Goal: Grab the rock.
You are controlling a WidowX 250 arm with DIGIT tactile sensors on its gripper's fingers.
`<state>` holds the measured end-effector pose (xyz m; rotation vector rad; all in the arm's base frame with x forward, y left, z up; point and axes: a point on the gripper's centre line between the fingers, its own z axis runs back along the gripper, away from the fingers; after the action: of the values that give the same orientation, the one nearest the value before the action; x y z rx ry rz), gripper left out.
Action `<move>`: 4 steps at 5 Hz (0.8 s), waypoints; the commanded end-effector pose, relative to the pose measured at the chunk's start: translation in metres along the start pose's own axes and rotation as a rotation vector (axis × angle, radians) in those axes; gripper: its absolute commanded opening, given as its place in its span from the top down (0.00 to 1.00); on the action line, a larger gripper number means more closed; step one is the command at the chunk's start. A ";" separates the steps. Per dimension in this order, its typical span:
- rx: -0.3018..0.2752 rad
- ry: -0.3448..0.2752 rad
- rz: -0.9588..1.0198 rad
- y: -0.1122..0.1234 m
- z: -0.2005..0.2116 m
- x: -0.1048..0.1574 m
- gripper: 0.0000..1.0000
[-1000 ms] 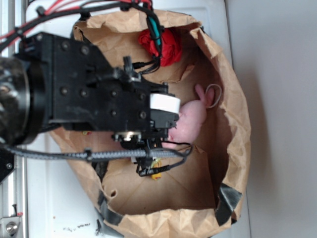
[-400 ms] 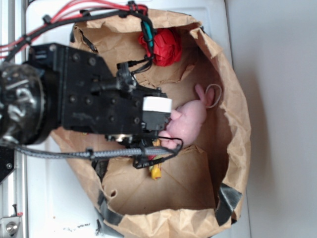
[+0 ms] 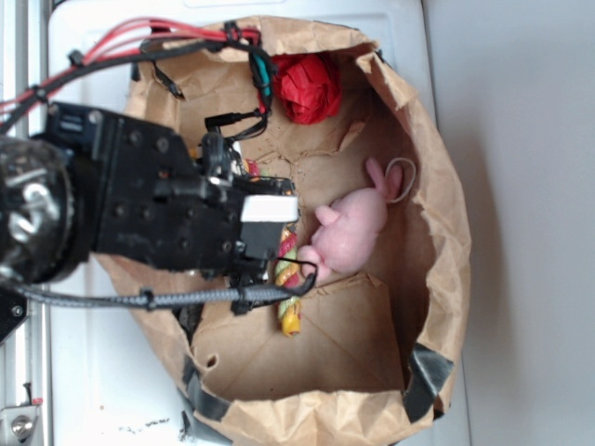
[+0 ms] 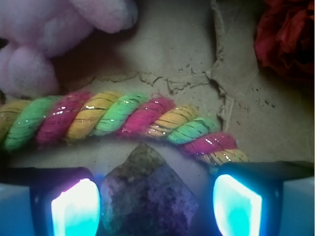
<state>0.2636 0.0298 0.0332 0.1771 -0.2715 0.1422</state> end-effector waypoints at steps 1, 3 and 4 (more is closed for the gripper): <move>0.003 -0.042 0.016 -0.003 0.003 0.008 1.00; -0.018 -0.046 0.042 -0.001 0.010 0.012 1.00; -0.073 -0.038 0.065 0.001 0.036 0.019 1.00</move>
<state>0.2592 0.0228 0.0521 0.1002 -0.2431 0.1955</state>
